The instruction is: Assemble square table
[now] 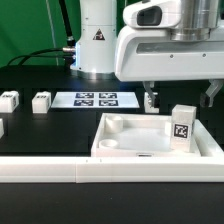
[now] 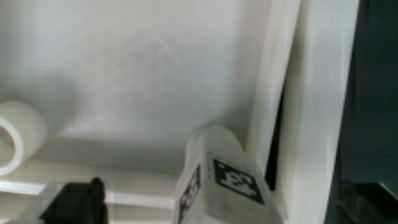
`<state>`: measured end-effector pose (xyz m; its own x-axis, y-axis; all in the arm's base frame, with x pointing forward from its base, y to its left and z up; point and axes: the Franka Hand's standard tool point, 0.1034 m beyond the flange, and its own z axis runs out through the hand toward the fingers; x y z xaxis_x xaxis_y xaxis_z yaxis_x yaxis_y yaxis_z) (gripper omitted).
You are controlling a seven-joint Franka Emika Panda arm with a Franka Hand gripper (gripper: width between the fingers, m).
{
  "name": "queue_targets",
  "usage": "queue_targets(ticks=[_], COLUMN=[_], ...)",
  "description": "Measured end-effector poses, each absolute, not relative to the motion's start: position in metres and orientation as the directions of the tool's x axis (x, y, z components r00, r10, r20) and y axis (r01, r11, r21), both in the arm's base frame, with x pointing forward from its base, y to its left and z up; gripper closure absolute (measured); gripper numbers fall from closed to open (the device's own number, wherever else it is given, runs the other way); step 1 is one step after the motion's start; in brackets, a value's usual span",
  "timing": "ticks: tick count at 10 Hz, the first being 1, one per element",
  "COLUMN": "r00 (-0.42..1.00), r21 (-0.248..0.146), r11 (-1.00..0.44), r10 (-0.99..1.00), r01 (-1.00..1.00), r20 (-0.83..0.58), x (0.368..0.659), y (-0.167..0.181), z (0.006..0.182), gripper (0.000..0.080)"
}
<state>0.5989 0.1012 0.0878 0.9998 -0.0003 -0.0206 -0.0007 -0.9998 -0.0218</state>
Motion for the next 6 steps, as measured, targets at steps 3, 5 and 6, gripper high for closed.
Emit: queue_targets(ticks=[3,5,6], r00=[1.0,1.0,1.0], r21=[-0.02,-0.018,-0.017], r11=[-1.0,-1.0,-1.0], r10=[0.009,0.017,0.015], r01=[0.009,0.016,0.015], r20=[-0.017,-0.019,-0.025], x=[0.58,0.558,0.543], y=[0.099,0.093,0.092], z=[0.082,0.076,0.073], gripper=[0.0151,0.0151,0.0151])
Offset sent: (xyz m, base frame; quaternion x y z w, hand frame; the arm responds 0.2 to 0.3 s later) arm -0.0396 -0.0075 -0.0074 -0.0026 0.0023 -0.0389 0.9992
